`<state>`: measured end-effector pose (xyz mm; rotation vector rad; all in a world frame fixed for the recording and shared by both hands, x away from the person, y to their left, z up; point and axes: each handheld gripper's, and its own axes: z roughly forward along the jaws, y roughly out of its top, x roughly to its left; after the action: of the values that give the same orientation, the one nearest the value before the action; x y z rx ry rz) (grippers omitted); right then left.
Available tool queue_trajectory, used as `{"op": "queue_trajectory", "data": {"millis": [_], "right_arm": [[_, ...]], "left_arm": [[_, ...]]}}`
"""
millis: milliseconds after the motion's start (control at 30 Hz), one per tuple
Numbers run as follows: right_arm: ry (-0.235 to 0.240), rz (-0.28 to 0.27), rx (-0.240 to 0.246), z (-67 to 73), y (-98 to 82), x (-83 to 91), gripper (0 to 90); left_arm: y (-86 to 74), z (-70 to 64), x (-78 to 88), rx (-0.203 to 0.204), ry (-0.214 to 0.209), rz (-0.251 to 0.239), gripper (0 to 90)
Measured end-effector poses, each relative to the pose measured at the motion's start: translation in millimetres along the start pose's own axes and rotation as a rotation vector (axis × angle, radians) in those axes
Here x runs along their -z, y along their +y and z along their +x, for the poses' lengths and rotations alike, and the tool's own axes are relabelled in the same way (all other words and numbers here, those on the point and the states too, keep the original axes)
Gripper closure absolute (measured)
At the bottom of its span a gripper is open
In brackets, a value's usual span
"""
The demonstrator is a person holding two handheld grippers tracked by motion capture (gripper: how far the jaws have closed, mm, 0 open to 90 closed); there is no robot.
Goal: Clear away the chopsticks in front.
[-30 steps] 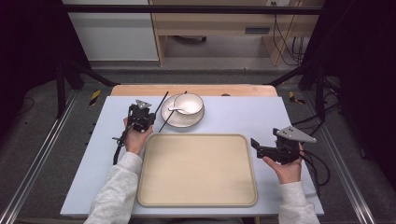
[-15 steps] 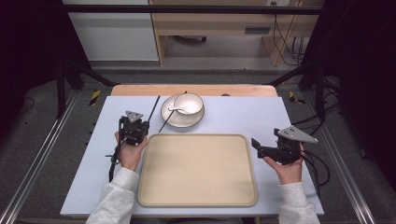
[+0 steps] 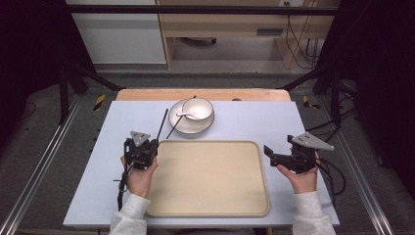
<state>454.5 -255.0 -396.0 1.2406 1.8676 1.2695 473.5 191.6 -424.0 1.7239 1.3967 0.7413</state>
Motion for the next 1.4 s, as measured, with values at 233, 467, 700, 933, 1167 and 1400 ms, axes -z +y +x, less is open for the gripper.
{"op": "queue_trajectory", "data": {"millis": [233, 467, 700, 933, 1167, 1400], "right_arm": [[0.003, -0.002, -0.003, 0.6, 0.5, 1.2, 5.7], [0.007, 0.002, -0.001, 1.9, -0.1, 0.3, 5.7], [0.009, 0.012, 0.003, 3.4, -0.6, -1.4, 5.8], [0.011, 0.012, 0.004, 3.5, -0.7, -1.6, 5.9], [0.010, 0.015, 0.009, 4.1, -1.3, -2.5, 5.9], [0.012, 0.022, 0.006, 5.6, -2.0, -4.3, 5.9]], "left_arm": [[-20.3, -9.2, 14.1, 0.043, -0.003, -0.011, 85.7], [-34.1, -11.4, 25.2, 0.056, 0.005, -0.017, 85.7], [-55.1, -16.1, 35.4, 0.084, 0.005, -0.009, 85.7], [-69.3, -18.3, 40.3, 0.100, 0.002, 0.012, 85.7], [-86.0, -21.5, 37.0, 0.090, 0.020, 0.065, 85.7], [-86.0, -22.6, 33.6, 0.084, 0.023, 0.101, 85.7]]}}
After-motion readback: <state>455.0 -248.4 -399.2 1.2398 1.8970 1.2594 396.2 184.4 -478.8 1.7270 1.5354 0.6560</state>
